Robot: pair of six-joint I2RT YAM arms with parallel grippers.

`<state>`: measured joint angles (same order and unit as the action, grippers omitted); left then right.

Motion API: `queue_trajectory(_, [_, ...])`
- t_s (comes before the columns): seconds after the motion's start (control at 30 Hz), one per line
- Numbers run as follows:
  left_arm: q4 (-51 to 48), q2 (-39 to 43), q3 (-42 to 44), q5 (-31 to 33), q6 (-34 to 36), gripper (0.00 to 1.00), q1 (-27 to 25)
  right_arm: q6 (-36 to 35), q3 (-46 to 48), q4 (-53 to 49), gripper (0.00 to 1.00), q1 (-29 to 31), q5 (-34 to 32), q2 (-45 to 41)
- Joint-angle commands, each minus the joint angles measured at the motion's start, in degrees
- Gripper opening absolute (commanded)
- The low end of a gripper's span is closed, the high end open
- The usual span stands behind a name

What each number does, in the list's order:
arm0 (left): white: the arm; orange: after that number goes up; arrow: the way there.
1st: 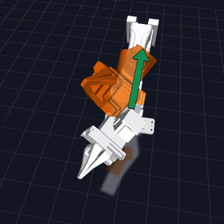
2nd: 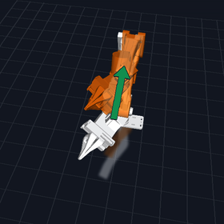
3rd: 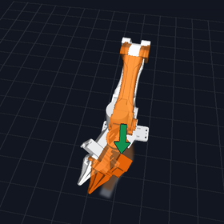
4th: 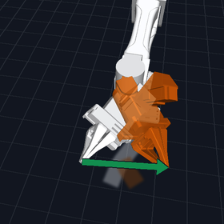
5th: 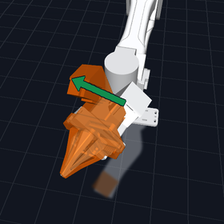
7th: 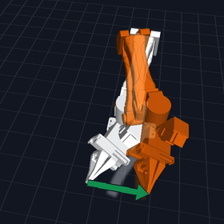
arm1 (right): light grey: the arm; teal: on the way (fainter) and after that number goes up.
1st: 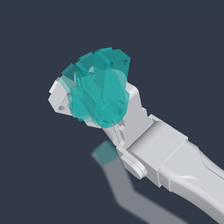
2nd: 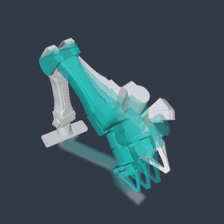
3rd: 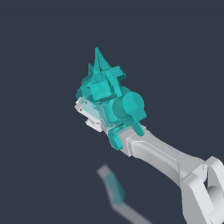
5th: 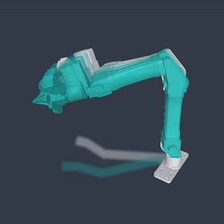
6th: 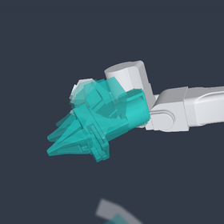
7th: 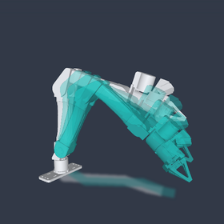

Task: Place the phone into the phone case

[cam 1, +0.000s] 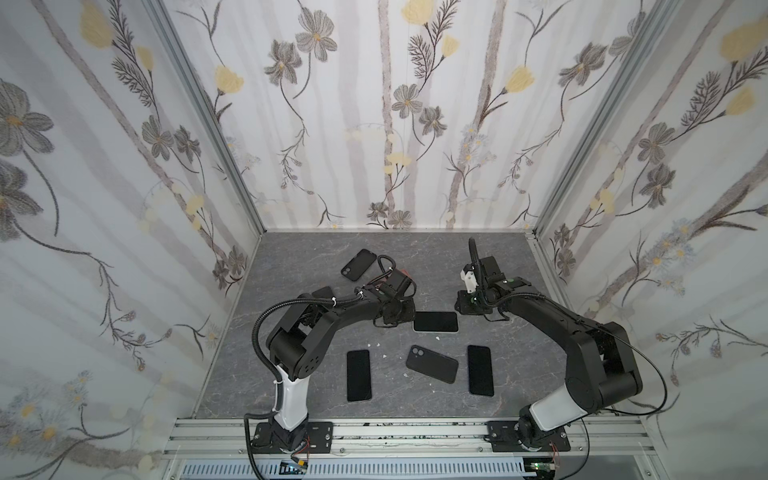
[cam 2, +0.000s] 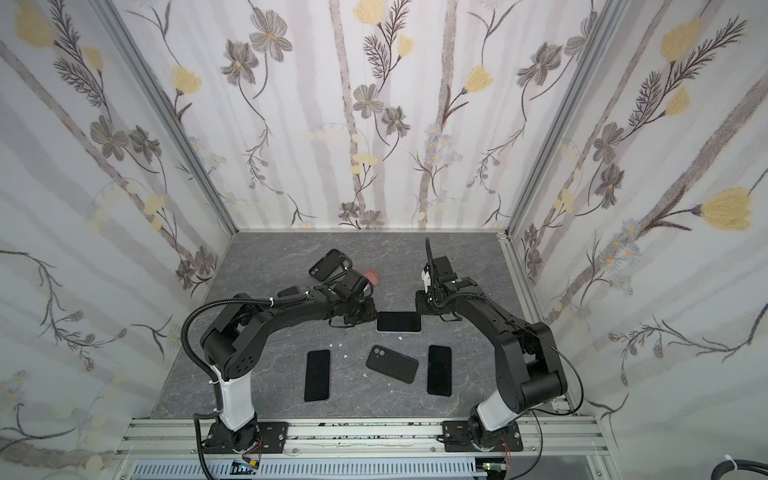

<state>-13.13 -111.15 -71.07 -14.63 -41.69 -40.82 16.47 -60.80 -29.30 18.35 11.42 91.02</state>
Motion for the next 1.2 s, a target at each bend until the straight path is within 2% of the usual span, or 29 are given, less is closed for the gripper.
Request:
queue_trajectory(0.0, [-1.5,-1.8,-2.0,-0.3,1.1,0.32,0.1,-0.9,-1.3,-0.1,0.26,-1.6,7.1,4.0])
queue_trajectory(0.2, [-1.9,-3.6,-2.7,-0.8,1.4,0.32,0.1,-2.6,-2.6,0.0,0.2,-2.8,9.2,8.7])
queue_trajectory(0.43, [-2.0,-3.4,-2.2,-0.1,1.4,0.31,0.0,-3.3,-2.7,-0.4,0.14,-2.9,6.3,10.7])
queue_trajectory(0.73, [-1.6,-3.3,-1.5,-0.3,1.2,0.3,0.1,-3.9,-2.3,-1.7,0.16,-2.9,1.9,10.2])
queue_trajectory(0.9, [-1.6,-3.3,-1.7,-0.4,1.3,0.26,0.1,-4.1,-2.5,-1.7,0.16,-2.9,1.7,10.7])
queue_trajectory(1.17, [-1.4,-3.5,-1.5,-0.5,1.1,0.26,0.1,-4.9,-2.8,-2.5,0.13,-2.9,2.1,12.9])
